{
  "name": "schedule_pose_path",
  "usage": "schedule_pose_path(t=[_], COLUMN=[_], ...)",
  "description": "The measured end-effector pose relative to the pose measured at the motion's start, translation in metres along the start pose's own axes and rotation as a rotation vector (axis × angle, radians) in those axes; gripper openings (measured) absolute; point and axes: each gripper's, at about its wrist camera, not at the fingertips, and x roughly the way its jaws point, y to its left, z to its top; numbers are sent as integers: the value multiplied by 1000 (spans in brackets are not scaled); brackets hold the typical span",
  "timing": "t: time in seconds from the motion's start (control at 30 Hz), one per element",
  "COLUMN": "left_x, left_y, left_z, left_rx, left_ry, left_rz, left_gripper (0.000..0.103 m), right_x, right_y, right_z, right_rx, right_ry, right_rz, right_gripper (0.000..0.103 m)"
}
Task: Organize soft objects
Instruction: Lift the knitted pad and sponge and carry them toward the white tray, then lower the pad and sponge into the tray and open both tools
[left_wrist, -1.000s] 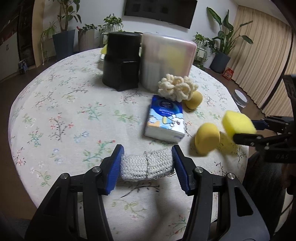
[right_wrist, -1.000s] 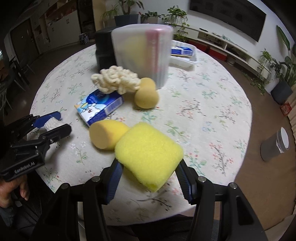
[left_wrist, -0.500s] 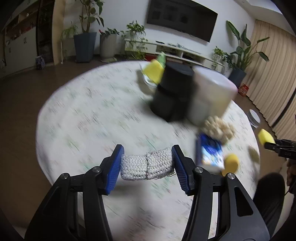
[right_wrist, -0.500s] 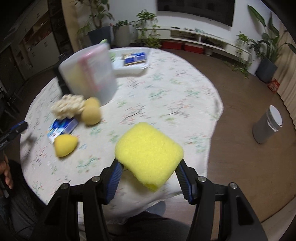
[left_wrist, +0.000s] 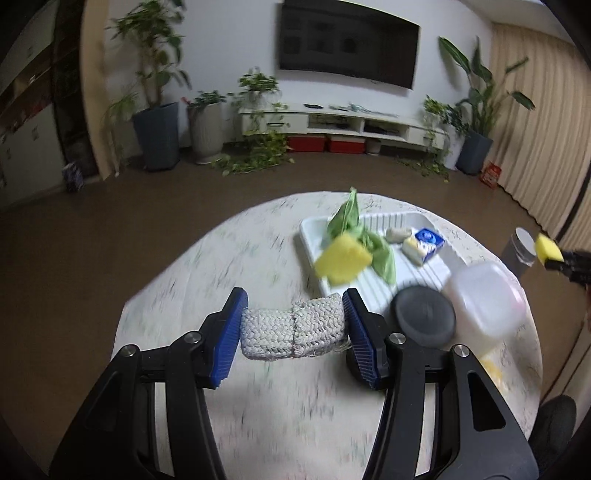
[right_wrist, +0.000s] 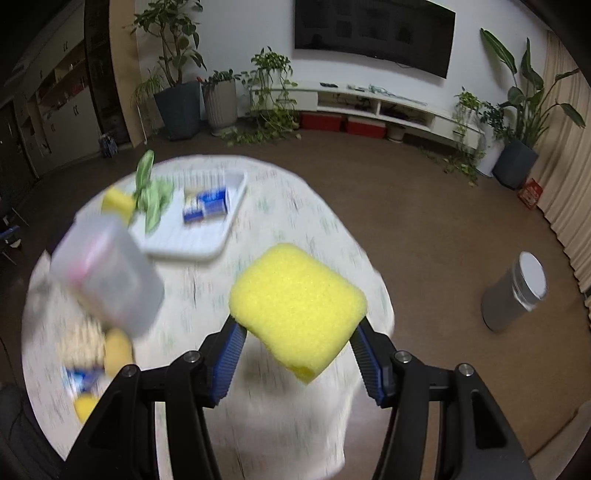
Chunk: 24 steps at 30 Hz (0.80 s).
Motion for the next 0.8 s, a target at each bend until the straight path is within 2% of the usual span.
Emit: schedule_pose_path(t=[0.1,0.23,0.4,0.5,0.63,0.8], left_x=[32,75,119,140,158,176], left_y=[-9,-25,-50,-66,-78,-96], left_z=[30,63,78,82,85,71], left_rx=[67,104,222,300,347,434], left_ry=[30,73,137,178,204,251], left_rz=[-23,-92,-143,-185,-248,-289], left_gripper=[51,51,51,51,51,51], right_x=[22,53,103,130,156,179], right_y=[18,52,103,125,146,157], right_z=[40,82,119,128,131,127], right_rx=[-46,-135,-265,-323,-390,-453], right_ry=[-11,-16,27,61,101,138], right_rz=[28,79,124,172,195,208], right_gripper=[60,60,60,60,60,60])
